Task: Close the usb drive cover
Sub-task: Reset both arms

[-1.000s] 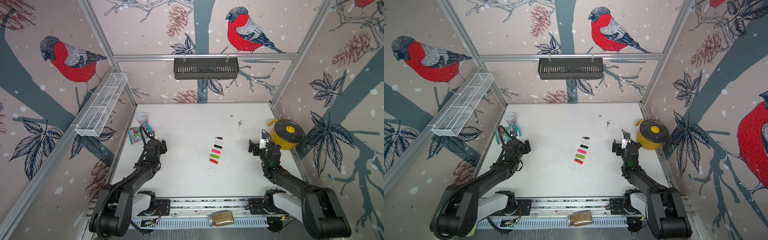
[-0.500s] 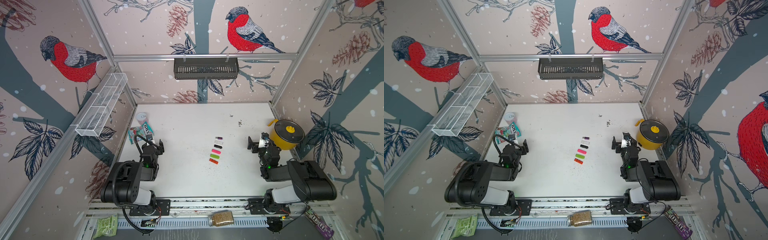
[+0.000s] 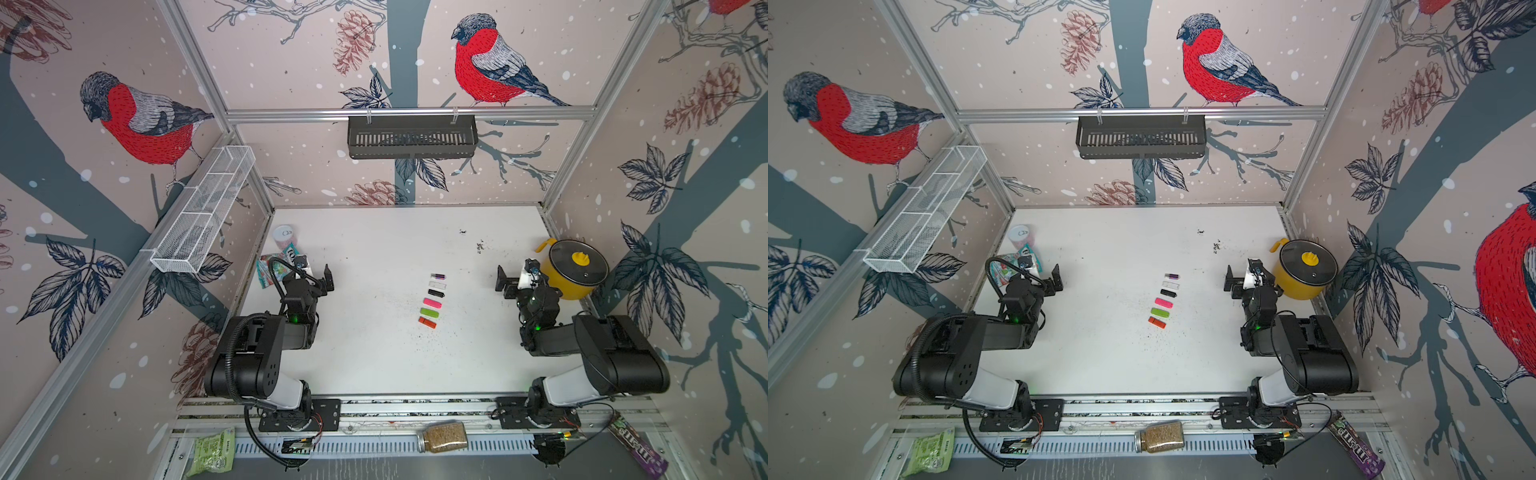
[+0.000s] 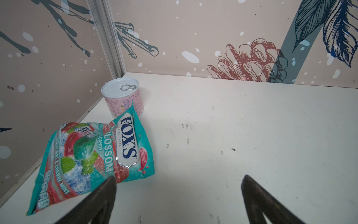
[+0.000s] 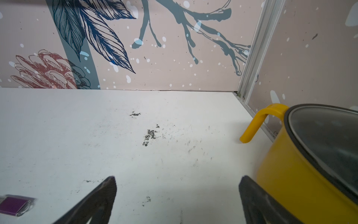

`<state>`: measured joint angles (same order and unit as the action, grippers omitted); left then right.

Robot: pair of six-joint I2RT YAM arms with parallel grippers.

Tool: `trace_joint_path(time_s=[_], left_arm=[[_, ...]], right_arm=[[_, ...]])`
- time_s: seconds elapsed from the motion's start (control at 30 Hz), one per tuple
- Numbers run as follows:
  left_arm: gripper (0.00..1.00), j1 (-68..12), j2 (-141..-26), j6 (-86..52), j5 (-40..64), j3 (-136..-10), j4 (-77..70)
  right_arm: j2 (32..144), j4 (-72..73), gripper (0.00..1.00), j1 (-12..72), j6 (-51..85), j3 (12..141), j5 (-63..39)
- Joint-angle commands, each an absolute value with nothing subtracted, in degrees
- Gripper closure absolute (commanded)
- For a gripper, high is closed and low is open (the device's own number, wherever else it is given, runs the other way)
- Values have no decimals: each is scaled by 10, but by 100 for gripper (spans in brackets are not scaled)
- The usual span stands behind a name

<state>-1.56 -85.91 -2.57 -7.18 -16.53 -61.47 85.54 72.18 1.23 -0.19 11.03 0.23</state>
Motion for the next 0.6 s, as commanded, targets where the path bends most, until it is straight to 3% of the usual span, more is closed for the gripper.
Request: trace_joint_path(time_s=[0.0,0.57], left_arm=[[1,-16,-860,-18,-76,-170,-624],[1,-17,-859,-17,-75,-170,-623]], right_arm=[[855,713,0,12,8,116,13],[856,713,0,11,9,117,13]])
